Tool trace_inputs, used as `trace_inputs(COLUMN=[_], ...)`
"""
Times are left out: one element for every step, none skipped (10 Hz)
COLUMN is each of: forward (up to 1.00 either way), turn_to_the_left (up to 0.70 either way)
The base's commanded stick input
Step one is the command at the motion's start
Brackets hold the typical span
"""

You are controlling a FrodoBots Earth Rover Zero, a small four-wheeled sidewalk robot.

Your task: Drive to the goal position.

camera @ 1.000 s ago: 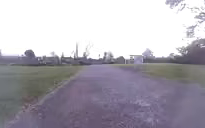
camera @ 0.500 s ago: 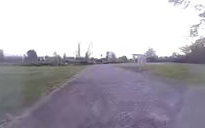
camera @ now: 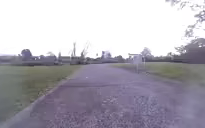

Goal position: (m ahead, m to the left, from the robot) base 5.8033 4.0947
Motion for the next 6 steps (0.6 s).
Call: trace_inputs(forward=[0.85,0.85,0.85,0.85,0.85,0.85], turn_to_the_left=[0.00,0.00,0.00,0.00,0.00,0.00])
